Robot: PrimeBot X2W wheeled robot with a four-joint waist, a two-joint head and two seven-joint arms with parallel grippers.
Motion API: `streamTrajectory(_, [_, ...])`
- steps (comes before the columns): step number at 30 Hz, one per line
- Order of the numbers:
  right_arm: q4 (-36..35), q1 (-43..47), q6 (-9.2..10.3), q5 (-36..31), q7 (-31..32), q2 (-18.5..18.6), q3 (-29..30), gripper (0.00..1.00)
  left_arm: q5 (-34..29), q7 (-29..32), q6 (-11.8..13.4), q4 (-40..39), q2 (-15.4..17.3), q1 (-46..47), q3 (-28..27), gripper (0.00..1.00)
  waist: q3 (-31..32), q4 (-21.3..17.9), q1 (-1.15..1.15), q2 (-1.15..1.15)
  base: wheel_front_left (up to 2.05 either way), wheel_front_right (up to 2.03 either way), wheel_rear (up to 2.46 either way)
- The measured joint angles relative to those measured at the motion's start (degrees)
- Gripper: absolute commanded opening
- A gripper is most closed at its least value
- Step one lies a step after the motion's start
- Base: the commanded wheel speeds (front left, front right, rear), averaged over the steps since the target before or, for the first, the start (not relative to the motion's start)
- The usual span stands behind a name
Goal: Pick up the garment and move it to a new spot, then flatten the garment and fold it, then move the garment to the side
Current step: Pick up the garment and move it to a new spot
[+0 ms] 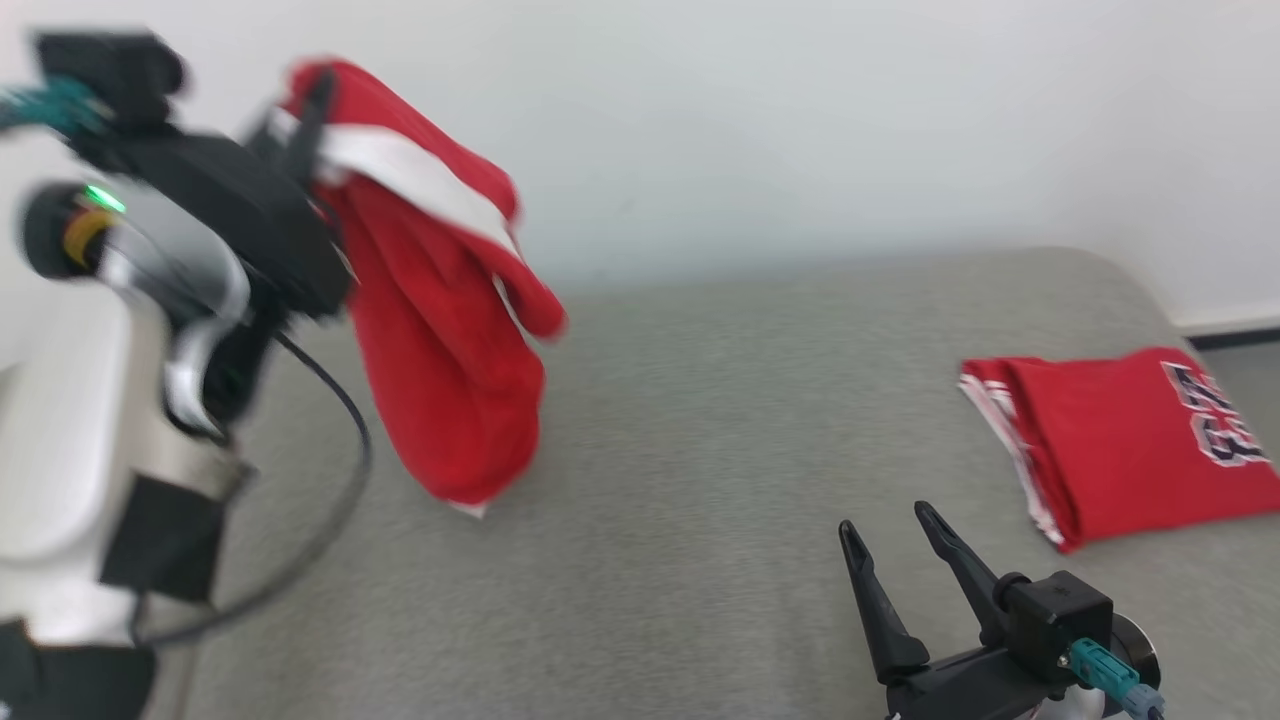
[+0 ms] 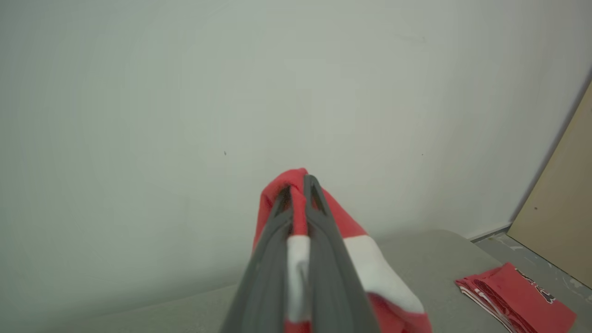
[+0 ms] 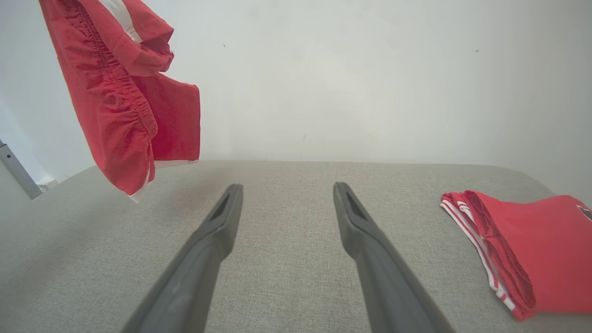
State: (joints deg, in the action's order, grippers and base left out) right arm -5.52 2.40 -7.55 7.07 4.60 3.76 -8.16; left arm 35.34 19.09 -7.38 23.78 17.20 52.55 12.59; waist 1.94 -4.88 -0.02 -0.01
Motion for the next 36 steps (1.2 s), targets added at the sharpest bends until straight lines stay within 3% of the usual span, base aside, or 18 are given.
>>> streamTrajectory(6, [-0.8, 0.0, 0.0, -0.2, 0.5, -0.2, -0.6, 1.0, 0.0, 1.3, 1.9, -6.7, -2.3, -9.1, 2.7, 0.0, 1.1, -6.1, 0.01, 0.0, 0.0, 0.0, 0.0])
streamTrajectory(12, [-1.1, 0.0, 0.0, -0.3, 0.8, -0.1, -1.1, 1.0, 1.2, 0.2, 3.0, -7.2, -5.4, -20.5, 4.8, 0.0, 1.3, -11.2, 0.02, 0.0, 0.0, 0.0, 0.0])
streamTrajectory(19, [-0.8, 0.0, 0.0, -0.2, 1.0, 0.0, -2.6, 1.0, 0.5, -8.7, 4.6, -0.8, -10.5, -28.4, 7.1, 0.0, 0.3, -13.6, 0.02, 0.01, 0.0, 0.0, 0.0])
streamTrajectory(20, [-0.7, -0.1, 0.0, -0.2, 1.0, 0.0, -2.9, 1.0, 0.2, -10.2, 4.8, 0.4, -11.1, -28.9, 7.5, 0.41, 0.1, -13.6, 0.02, 0.01, 0.0, 0.0, 0.0])
streamTrajectory(21, [-0.7, -0.2, 0.0, -0.2, 1.0, 0.0, -3.2, 1.0, -0.1, -11.8, 5.1, 1.7, -11.7, -29.4, 7.9, 0.97, 0.0, -13.4, 0.02, 0.01, 0.0, 0.0, 0.0])
streamTrajectory(28, [-0.5, -0.3, 0.0, 0.0, 1.2, 0.0, -3.1, 1.0, -0.8, -19.2, 5.5, 8.1, -13.6, -30.2, 10.6, 1.0, -0.1, -11.2, 0.02, 0.01, 0.0, 0.0, 0.0])
streamTrajectory(36, [-0.6, 0.5, 0.0, 0.0, 1.2, 0.0, -0.5, 1.0, -2.1, -31.2, 4.8, 3.4, -12.5, -32.6, 10.1, 1.0, 0.6, -7.4, 0.02, 0.01, 0.0, 0.0, 0.0])
